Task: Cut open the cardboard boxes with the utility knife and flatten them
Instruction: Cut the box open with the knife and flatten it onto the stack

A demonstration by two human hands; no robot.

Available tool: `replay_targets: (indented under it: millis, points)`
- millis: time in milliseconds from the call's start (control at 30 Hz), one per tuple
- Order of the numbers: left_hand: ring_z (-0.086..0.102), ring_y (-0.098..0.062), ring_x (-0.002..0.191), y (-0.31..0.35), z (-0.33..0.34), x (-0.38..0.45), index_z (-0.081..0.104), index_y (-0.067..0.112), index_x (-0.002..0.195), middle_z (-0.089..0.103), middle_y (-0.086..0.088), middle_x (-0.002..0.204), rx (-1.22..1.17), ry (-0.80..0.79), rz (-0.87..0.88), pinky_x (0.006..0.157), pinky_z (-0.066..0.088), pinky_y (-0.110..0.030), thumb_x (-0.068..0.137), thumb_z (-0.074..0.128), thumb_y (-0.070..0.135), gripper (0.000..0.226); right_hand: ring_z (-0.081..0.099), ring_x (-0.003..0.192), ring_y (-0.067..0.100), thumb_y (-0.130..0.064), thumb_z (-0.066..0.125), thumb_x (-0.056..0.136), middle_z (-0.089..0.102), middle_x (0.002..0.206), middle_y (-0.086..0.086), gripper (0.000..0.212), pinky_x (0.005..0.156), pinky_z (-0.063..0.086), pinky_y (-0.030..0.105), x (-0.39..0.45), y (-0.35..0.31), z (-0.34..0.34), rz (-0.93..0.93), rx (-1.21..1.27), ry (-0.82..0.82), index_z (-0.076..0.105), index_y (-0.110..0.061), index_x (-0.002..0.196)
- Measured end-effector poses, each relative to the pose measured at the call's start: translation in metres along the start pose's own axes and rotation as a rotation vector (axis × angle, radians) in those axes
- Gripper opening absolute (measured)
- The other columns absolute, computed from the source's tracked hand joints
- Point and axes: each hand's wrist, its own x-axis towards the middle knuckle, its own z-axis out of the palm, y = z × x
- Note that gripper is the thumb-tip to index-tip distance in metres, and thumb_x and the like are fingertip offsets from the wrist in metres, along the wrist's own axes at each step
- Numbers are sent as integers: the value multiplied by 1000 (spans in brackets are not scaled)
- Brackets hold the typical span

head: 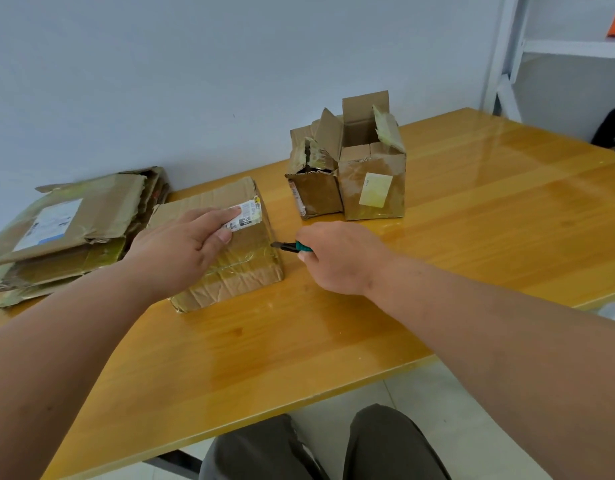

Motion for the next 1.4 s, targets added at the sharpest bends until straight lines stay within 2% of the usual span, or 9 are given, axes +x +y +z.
replay_targets:
  millis: [267,500,633,767,1000,1200,1333,1400]
  points:
    - [46,-19,124,1,-2,-1,27,53,144,34,15,150,-24,-17,-2,94,44,-44,83,11,66,64,46,65,7,-23,45,100,47,74,-9,16,52,29,28,4,1,-1,21,-60,-121,41,-26,85]
    - [47,-18,123,1,-2,-1,28,53,143,35,15,149,-12,-7,6,89,44,-40,86,13,64,60,45,67,9,-24,45,101,46,76,-8,32,54,32,30,9,3,-6,55,-45,-235,34,-30,72]
    - [46,-19,124,1,-3,-1,29,53,143,36,14,148,-31,-15,-2,91,44,-42,83,12,66,63,48,70,11,-24,44,103,49,80,-6,18,56,35,30,17,4,-15,42,-47,-313,45,-25,85]
    - [45,-19,126,2,-3,-2,29,52,144,36,14,149,-36,-23,-7,94,44,-45,83,13,65,64,46,70,10,-24,43,103,46,79,-6,9,54,33,30,15,4,-12,42,-65,-320,43,-24,94]
    - [45,-19,125,3,-4,-2,27,52,144,34,13,150,-28,-42,-19,94,45,-44,83,12,66,65,44,67,11,-22,41,102,46,77,-5,13,52,27,30,8,0,-7,48,-95,-297,40,-24,90]
    - [44,-20,128,4,-6,-4,25,53,145,32,12,152,-22,-57,-20,97,43,-46,83,12,66,64,44,64,12,-20,43,101,47,75,-4,33,52,28,29,1,-4,-6,78,-120,-279,31,-29,72]
    - [44,-20,127,5,-6,-4,26,52,144,32,13,151,-40,-60,-26,97,43,-45,82,12,66,65,46,65,12,-19,43,100,48,76,-3,30,51,28,28,0,-6,-6,90,-108,-283,34,-27,73]
    - [45,-19,126,6,-6,-3,27,51,144,33,13,150,-47,-62,-33,97,43,-45,82,13,65,65,49,68,15,-19,43,100,50,79,-2,22,53,32,30,6,-7,-7,122,-80,-312,42,-24,79]
